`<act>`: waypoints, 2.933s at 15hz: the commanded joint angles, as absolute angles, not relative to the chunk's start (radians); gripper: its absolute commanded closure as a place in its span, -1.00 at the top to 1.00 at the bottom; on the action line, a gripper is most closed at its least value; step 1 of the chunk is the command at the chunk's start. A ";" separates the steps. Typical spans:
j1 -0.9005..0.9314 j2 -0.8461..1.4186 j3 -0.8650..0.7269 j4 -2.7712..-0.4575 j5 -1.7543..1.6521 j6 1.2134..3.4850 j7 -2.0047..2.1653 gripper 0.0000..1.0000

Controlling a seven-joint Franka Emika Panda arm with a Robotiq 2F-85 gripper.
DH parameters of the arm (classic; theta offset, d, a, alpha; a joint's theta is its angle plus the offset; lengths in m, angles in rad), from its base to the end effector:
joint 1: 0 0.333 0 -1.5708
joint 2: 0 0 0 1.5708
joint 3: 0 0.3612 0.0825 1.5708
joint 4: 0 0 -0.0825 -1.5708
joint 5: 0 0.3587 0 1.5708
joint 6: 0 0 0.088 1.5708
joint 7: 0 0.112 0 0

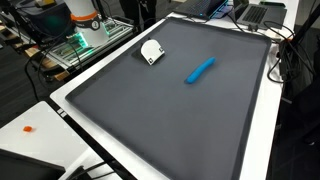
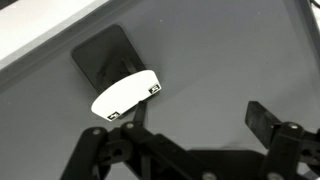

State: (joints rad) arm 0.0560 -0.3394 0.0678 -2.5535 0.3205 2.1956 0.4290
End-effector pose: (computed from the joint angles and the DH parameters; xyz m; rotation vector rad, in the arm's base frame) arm 0.3767 0.0603 0.4393 -2.8267 0.7218 0.1173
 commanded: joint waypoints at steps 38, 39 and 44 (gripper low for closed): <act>0.045 -0.062 0.059 -2.749 0.714 2.720 0.726 1.00; 0.047 -0.058 0.060 -2.749 0.714 2.732 0.728 1.00; 0.057 -0.034 0.071 -2.750 0.701 2.829 0.746 1.00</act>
